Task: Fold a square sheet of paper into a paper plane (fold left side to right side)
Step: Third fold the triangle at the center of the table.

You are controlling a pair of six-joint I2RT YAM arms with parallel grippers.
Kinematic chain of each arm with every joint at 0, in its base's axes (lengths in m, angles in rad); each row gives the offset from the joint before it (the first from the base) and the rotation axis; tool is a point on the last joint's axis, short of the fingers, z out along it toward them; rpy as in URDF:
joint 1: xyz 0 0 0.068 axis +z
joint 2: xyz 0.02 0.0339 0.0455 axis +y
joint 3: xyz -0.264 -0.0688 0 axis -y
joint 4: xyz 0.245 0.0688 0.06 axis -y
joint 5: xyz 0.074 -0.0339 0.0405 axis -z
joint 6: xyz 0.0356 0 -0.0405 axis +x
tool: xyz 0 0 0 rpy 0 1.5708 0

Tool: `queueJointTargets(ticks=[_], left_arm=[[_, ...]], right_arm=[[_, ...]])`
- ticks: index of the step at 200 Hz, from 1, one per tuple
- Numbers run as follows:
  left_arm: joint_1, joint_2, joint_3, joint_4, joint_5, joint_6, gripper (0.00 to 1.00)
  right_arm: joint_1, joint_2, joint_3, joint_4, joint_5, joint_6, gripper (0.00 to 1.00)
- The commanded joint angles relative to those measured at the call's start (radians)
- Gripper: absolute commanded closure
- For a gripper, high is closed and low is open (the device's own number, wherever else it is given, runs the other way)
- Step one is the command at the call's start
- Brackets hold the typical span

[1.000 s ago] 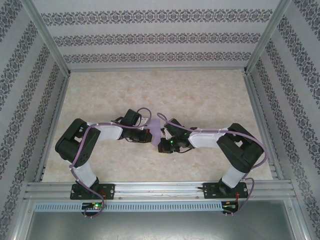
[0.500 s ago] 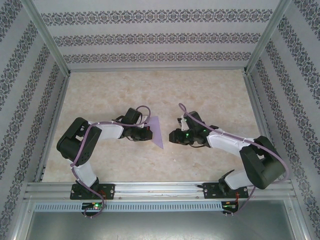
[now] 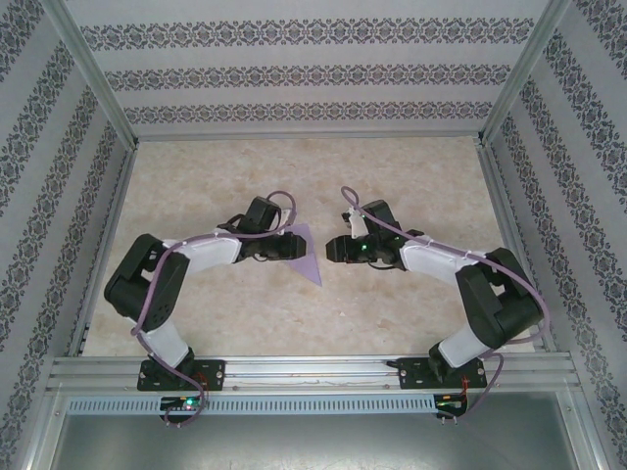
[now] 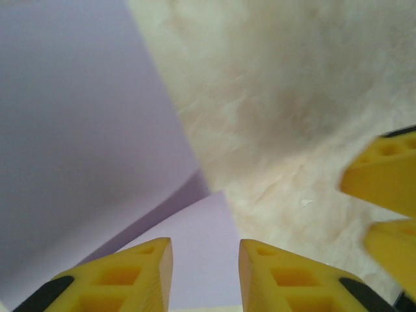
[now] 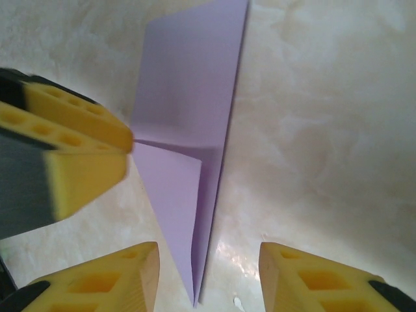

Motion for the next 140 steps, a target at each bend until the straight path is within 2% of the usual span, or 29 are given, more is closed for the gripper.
queueJointTargets(ticks=[1, 68, 140], left_arm=[[0.025, -0.083, 0.007, -0.083, -0.053, 0.053, 0.66], [0.101, -0.165, -0.067, -0.089, -0.071, 0.042, 0.64], [0.129, -0.154, -0.077, -0.087, -0.053, 0.023, 0.63]], right_arm=[[0.021, 0.053, 0.059, 0.025, -0.039, -0.073, 0.55], [0.079, 0.227, 0.186, 0.028, -0.048, -0.109, 0.55], [0.082, 0.276, 0.193, 0.05, -0.078, -0.086, 0.6]])
